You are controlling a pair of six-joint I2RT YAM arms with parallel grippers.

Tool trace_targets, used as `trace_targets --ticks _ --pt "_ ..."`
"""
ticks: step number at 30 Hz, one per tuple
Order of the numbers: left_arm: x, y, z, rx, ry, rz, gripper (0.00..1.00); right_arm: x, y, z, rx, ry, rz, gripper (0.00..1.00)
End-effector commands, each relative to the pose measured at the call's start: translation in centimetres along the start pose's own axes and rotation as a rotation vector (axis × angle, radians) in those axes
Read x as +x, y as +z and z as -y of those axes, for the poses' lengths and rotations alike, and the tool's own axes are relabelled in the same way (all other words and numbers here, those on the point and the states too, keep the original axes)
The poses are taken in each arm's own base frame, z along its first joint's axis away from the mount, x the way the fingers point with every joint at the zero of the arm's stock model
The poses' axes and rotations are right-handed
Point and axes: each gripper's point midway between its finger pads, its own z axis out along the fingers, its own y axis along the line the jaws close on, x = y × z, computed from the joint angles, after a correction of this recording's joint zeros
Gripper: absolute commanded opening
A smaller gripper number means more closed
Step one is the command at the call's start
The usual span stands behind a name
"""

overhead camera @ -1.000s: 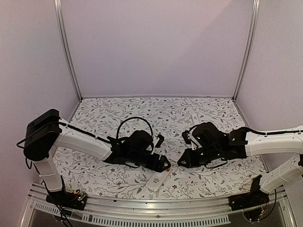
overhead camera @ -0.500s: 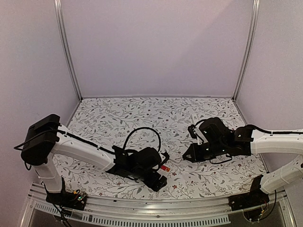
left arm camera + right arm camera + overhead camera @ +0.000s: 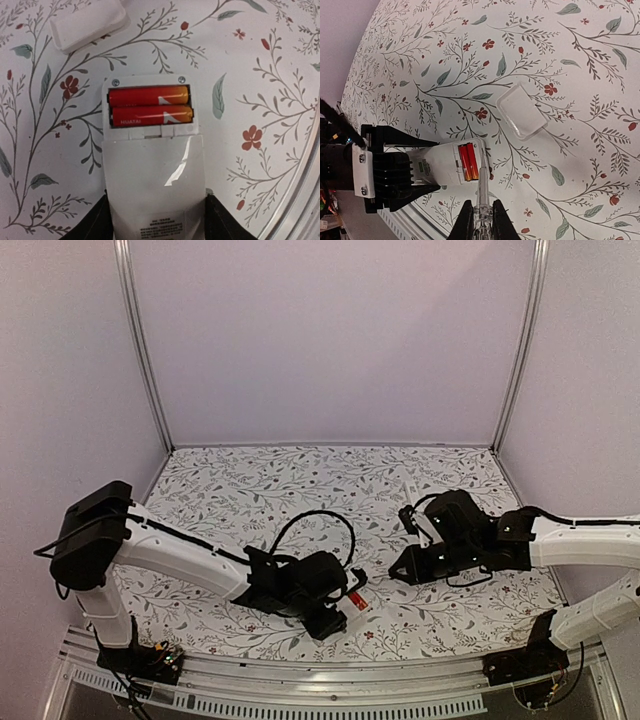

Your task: Unload the batteries from the remote control

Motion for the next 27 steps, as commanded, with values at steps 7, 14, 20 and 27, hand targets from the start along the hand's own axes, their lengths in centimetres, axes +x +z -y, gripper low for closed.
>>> trace_targets --ticks 7,14,20,27 --pt "0.5 0.7 -0.9 0.182 0.313 -0.093 0.35 2.0 0.0 -0.7 -0.104 -0.085 -0.068 0.00" --pt "1.1 1.5 -2.7 0.111 0.375 -0.092 0.34 3.3 1.2 -1.0 -0.111 -0.053 -0.135 0.00" --pt "1.3 1.8 -2.6 0.111 0.384 -0.097 0.34 4.4 2.3 -0.9 -0.087 -0.033 -0.193 0.00" --pt "1.4 1.8 -2.5 0.104 0.396 -0.102 0.33 4.2 3.0 -0.7 -0.056 -0.020 -0.208 0.00"
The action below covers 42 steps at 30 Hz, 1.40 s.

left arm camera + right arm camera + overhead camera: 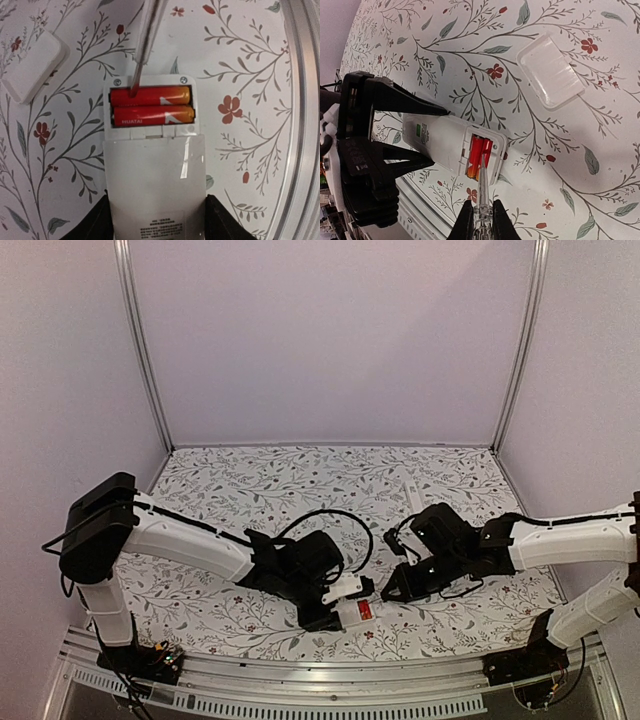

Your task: Unload the batteries from the remote control

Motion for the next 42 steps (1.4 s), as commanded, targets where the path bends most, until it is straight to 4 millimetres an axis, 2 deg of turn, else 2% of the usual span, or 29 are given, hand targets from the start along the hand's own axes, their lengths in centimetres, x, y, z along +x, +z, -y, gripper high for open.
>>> trace_targets --ticks 1,10,14,18,22,25,29,35,42 --pt "2.4 1.3 -1.2 -0.054 0.012 -0.079 0.33 -0.2 0.5 -0.3 0.013 0.013 -0.022 0.00" --pt "2.6 1.5 -1.1 -0.055 0.017 -0.089 0.32 -0.2 0.7 0.8 0.094 0.040 -0.051 0.00" --pt "2.7 1.6 -1.1 -0.054 0.021 -0.094 0.32 0.3 1.5 1.1 0.085 0.043 -0.065 0.00" --pt "2.8 1.7 -1.0 -0.052 0.024 -0.096 0.31 0.8 2.5 0.4 -0.006 0.049 -0.080 0.00" --pt "3.0 1.8 -1.0 -0.053 0.027 -0.103 0.31 1.0 2.8 0.0 -0.145 0.072 -0.080 0.00" --pt "3.2 2.0 -1.2 -0.061 0.030 -0.110 0.31 0.9 2.4 -0.4 -0.245 0.081 -0.068 0.00" --pt "3.3 2.1 -1.4 -0.074 0.034 -0.116 0.31 0.5 1.7 -2.1 -0.400 0.035 -0.064 0.00" --pt "3.5 2.1 -2.0 -0.099 0.034 -0.128 0.31 0.8 1.4 -3.8 -0.515 -0.034 -0.095 0.00" --pt "3.9 2.1 -3.1 -0.145 0.027 -0.149 0.30 1.1 -0.7 -5.8 -0.631 -0.087 -0.100 0.00"
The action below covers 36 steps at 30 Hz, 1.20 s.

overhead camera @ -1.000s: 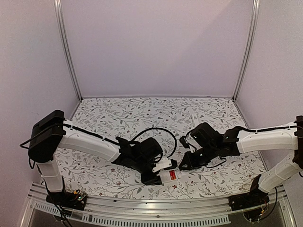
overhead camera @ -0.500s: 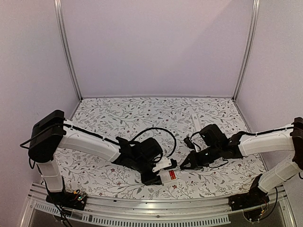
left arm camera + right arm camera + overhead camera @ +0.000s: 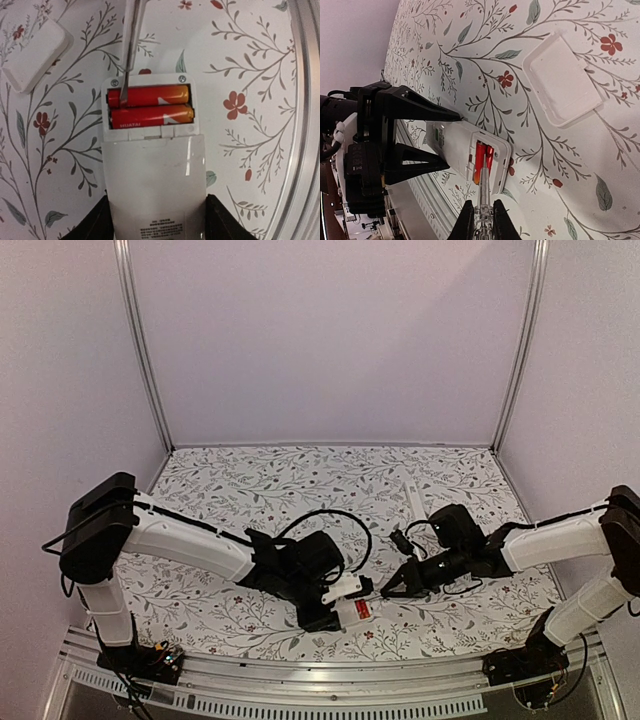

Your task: Unload the batteries from the remote control

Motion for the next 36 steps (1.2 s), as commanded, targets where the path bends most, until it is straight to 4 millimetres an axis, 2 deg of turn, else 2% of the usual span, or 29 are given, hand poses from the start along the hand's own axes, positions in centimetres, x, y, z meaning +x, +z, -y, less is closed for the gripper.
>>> trace_targets --ticks 1,12,14,19,22,29,36 --pt "3.4 2.1 -3.2 -0.136 0.054 -0.123 0.30 2.4 -0.3 -7.0 -0.322 -0.176 -0.114 0.00" --pt "4.1 2.6 -4.1 -0.151 0.032 -0.155 0.29 2.5 -2.0 -8.0 -0.344 -0.181 -0.079 0.00" --pt "4.0 2.5 -4.3 -0.158 0.030 -0.154 0.29 2.5 -1.9 -7.3 -0.305 -0.160 -0.075 0.00" --pt "3.6 2.0 -4.7 -0.173 0.027 -0.134 0.28 1.7 -1.8 -2.7 -0.031 -0.094 -0.033 0.00" --pt "3.5 2.0 -4.6 -0.168 0.027 -0.134 0.28 0.9 -2.2 -1.0 0.096 -0.072 -0.012 0.00" --pt "3.4 1.9 -4.6 -0.170 0.027 -0.133 0.28 -0.6 -2.5 -0.9 0.168 -0.049 0.010 0.00" --pt "3.4 1.9 -4.7 -0.173 0.027 -0.134 0.28 -0.6 -1.9 -0.4 0.221 -0.040 -0.026 0.00"
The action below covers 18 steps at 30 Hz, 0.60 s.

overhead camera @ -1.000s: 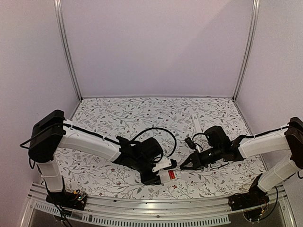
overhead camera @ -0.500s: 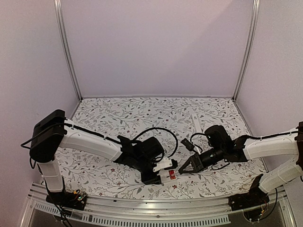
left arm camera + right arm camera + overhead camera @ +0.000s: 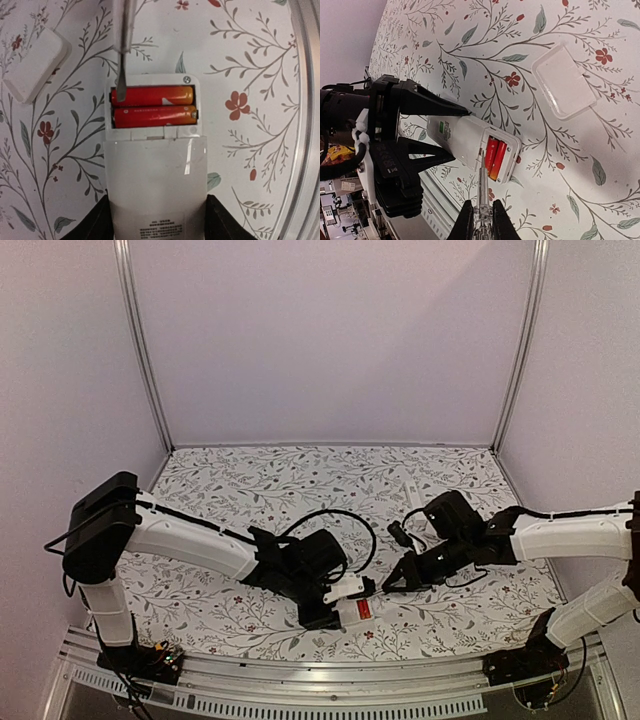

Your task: Unload the batteries from the remote control

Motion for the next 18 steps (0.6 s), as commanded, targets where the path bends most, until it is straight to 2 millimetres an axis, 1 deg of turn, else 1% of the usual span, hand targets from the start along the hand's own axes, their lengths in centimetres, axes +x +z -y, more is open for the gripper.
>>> trace_targets --ticks 1,11,18 --pt "3.8 2.0 -4.1 -0.159 -0.029 -0.124 0.28 0.4 0.5 0.9 0.077 0.001 -0.038 0.00" --pt "3.9 2.1 -4.2 -0.159 -0.029 -0.128 0.28 0.3 1.4 0.6 0.130 -0.002 -0.072 0.00" --pt "3.8 2.0 -4.1 -0.158 -0.031 -0.126 0.27 0.9 1.9 2.1 0.277 0.023 -0.127 0.00"
